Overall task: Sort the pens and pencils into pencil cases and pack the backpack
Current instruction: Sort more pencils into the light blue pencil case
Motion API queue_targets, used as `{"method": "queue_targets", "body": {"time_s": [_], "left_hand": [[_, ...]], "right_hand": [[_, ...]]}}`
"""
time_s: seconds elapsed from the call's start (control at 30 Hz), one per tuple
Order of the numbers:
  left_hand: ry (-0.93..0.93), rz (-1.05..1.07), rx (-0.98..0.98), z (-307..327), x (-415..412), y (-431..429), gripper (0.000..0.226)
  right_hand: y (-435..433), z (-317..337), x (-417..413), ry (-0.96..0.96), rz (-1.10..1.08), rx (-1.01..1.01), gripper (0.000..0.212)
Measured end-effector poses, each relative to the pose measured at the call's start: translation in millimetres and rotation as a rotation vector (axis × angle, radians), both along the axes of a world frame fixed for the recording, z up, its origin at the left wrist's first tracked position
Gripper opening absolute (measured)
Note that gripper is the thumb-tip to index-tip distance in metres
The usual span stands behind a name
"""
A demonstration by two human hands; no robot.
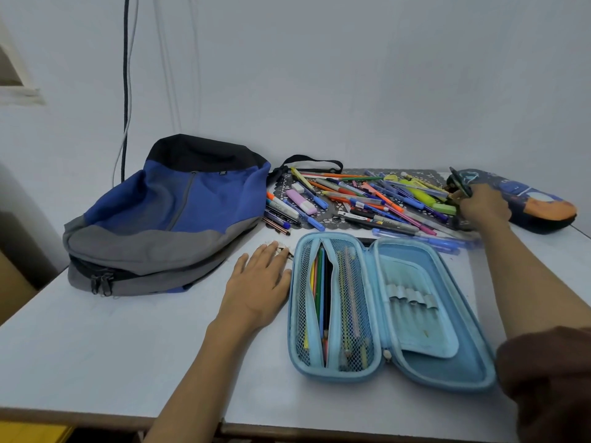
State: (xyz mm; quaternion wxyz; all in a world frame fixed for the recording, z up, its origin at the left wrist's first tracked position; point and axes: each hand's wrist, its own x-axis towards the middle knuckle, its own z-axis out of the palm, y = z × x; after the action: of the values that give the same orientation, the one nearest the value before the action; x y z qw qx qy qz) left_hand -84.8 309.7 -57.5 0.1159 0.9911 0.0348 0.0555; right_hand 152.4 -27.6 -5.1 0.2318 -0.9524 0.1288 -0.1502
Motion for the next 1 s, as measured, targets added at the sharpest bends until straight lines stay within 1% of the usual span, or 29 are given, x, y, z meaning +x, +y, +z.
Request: {"method": "queue_targets", "body": {"time_s": [0.07, 0.17, 0.33, 0.4, 0.47, 0.57, 0.63, 0.7, 0.8, 0.87, 0.93, 1.0], "left_hand": [[-0.004, 0.002, -0.002, 0.3, 0.0, 0.0, 0.051], [-0.007, 0.0, -0.011, 0.1, -0.4, 0.0, 0.051], [-0.007, -0.002, -0.009, -2.1, 1.0, 0.8, 0.051], [0.001, -0.003, -0.003, -2.6, 1.8, 0.8, 0.053], [0.006, -0.005, 0.003, -2.6, 1.7, 1.1, 0.06], [0.017, -0.002, 0.009, -2.3, 0.9, 0.9, 0.065], [0.013, 0.001, 0.013, -2.1, 1.0, 0.6, 0.062], [0.011, 0.002, 0.014, -2.1, 1.4, 0.4, 0.059], [0.02, 0.002, 0.006, -1.3, 0.4, -0.3, 0.071], [0.019, 0.005, 0.005, -1.5, 0.5, 0.2, 0.068], [0.021, 0.004, 0.012, -1.4, 0.7, 0.3, 0.057], [0.02, 0.002, 0.018, -1.9, 1.0, 0.6, 0.056]], "right_hand": [[-1.8, -2.7, -1.3, 0.019, 0.006, 0.001, 0.032], [-3.0, -6.3, -1.0, 0.057, 0.03, -0.021, 0.029], [1.2, -8.3, 0.2, 0.096, 0.082, -0.071, 0.036], [3.4, -8.5, 0.8, 0.126, 0.117, -0.095, 0.041], [3.5, -8.9, 2.6, 0.137, 0.126, -0.106, 0.042], [0.9, -10.5, 4.6, 0.096, 0.11, -0.094, 0.034], [-0.9, -12.3, 4.9, 0.045, 0.087, -0.1, 0.029], [-2.3, -13.8, 5.9, 0.02, 0.07, -0.114, 0.031], [-2.2, -14.9, 7.1, 0.025, 0.063, -0.13, 0.038], [-1.9, -15.4, 8.5, 0.032, 0.061, -0.157, 0.04], [-1.7, -16.1, 10.4, 0.052, 0.076, -0.188, 0.04], [-1.5, -15.5, 12.1, 0.091, 0.088, -0.205, 0.04]]}}
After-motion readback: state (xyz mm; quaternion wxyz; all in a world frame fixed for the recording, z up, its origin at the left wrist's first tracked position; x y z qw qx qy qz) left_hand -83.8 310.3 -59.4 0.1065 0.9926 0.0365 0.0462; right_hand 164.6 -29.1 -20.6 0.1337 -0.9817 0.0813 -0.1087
